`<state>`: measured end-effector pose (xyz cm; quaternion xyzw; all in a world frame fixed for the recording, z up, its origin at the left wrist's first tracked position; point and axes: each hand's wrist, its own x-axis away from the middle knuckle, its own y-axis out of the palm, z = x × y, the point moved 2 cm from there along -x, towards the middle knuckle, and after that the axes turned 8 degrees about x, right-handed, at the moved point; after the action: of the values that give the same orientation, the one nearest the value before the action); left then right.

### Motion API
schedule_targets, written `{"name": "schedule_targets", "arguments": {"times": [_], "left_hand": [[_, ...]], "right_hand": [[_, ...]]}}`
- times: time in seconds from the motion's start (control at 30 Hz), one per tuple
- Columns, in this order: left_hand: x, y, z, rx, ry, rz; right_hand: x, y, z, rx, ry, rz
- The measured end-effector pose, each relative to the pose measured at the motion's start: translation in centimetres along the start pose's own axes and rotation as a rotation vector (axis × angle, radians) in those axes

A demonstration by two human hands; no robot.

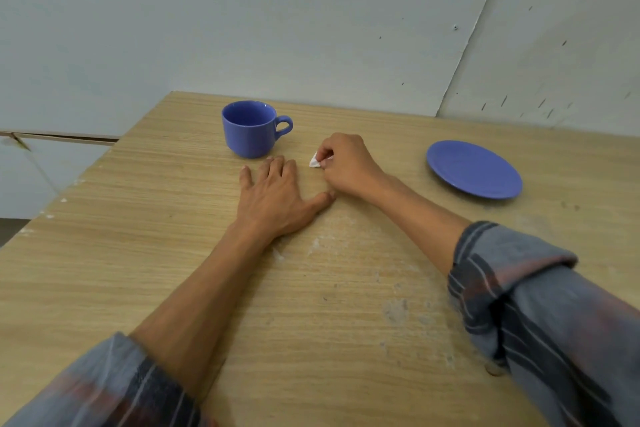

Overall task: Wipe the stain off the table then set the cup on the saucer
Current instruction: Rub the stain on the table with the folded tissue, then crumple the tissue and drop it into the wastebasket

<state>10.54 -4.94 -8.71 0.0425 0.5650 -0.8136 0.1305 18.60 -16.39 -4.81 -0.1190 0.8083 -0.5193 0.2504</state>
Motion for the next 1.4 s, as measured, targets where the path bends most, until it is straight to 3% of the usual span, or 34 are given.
{"name": "schedule_targets", "arguments": {"times": [0.17, 0.3, 0.53, 0.73, 0.87, 0.97, 1.13, 1.27, 1.4], "left_hand": [[0.1, -0.1, 0.0, 0.003, 0.013, -0.018], [0.2, -0.1, 0.5, 0.023, 0.079, -0.052], [0.1, -0.1, 0.5, 0.021, 0.085, -0.069], [0.0, 0.0, 0.5, 0.029, 0.087, -0.050], [0.0, -0.3, 0.8, 0.030, 0.085, -0.077], [0.0, -1.4, 1.3, 0.164, 0.071, -0.087], [1.0, -4.6, 4.1, 0.892, 0.109, -0.082], [1.2, -6.4, 7.5, 1.211, 0.128, -0.108], [1.0, -7.9, 10.5, 1.293, 0.134, -0.117]], "right_hand": [[1.2, -2.9, 2.7, 0.049, -0.044, -0.170], [0.2, -4.2, 5.3, 0.073, 0.144, -0.107], [1.4, -1.2, 1.8, 0.016, -0.051, -0.066], [1.0, -2.3, 3.6, 0.098, 0.072, 0.016], [2.4, -2.8, 2.4, 0.053, -0.056, -0.201], [3.3, -4.7, 3.0, -0.249, 0.036, -0.339], [5.1, -7.8, 4.0, -1.039, 0.248, -0.309], [6.1, -9.9, 4.2, -1.321, 0.250, -0.285], [7.1, -12.1, 4.1, -1.476, 0.184, -0.257]]}}
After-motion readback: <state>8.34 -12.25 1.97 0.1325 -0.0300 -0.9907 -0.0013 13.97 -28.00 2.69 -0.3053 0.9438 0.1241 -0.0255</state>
